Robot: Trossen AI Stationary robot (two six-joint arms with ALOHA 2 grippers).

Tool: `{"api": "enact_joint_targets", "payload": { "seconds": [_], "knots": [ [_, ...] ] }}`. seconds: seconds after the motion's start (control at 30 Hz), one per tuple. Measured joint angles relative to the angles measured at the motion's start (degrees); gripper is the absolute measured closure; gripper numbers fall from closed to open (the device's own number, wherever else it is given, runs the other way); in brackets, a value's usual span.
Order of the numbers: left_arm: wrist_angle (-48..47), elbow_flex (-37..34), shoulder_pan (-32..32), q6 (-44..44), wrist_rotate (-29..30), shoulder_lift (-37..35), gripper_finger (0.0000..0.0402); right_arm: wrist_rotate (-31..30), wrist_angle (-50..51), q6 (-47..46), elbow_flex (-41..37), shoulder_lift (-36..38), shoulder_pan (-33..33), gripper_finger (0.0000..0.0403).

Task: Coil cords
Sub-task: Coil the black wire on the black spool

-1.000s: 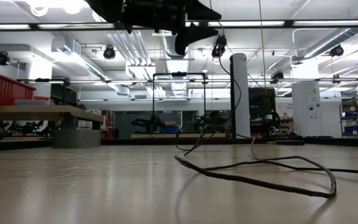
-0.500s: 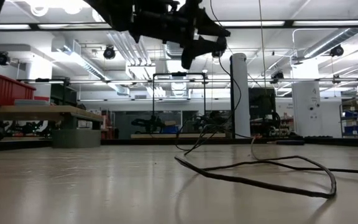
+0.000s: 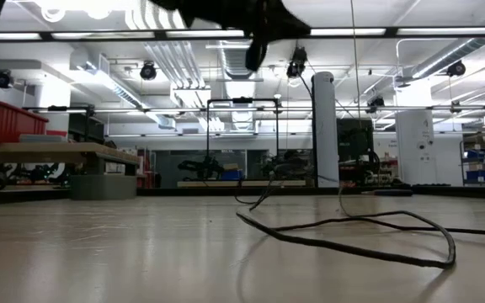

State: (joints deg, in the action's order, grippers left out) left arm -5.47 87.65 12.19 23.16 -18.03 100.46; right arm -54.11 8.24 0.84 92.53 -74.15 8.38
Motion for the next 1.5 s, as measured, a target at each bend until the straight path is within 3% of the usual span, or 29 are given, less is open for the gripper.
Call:
{"api": "enact_joint_targets", "payload": {
  "seconds": [0.1,0.3,0.43,0.53,0.9,1.03,1.3,1.5],
  "knots": [
    [-6.4,7.1,0.0,-1.3,-4.0,0.0,0.0400,0.0,0.0,0.3,0.0,0.0,0.0,0.0403],
    [-17.3,21.3,0.6,-5.4,-6.7,0.2,0.0401,0.0,0.0,0.3,0.0,0.0,0.0,0.0403],
    [-22.6,29.9,2.5,-7.4,-7.6,0.8,0.0401,0.0,0.0,0.3,0.0,0.0,0.0,0.0403],
    [-23.7,34.5,4.5,-5.5,-11.7,2.0,0.0401,0.0,0.0,0.3,0.0,0.0,0.0,0.0403],
    [-24.4,37.2,4.7,8.8,-27.1,5.2,0.0401,0.0,0.0,0.5,0.0,0.0,0.0,0.0403],
    [-21.8,37.2,4.3,10.5,-28.7,5.1,0.0401,0.0,0.1,0.7,0.0,0.0,0.0,0.0403],
    [-4.7,40.9,5.8,23.8,-34.1,4.6,0.0401,0.0,0.4,1.0,0.0,0.0,0.0,0.0403],
    [-6.6,41.2,6.4,25.3,-35.5,4.8,0.0401,0.0,0.4,1.2,0.0,0.0,0.0,0.0403]
  ]
}}
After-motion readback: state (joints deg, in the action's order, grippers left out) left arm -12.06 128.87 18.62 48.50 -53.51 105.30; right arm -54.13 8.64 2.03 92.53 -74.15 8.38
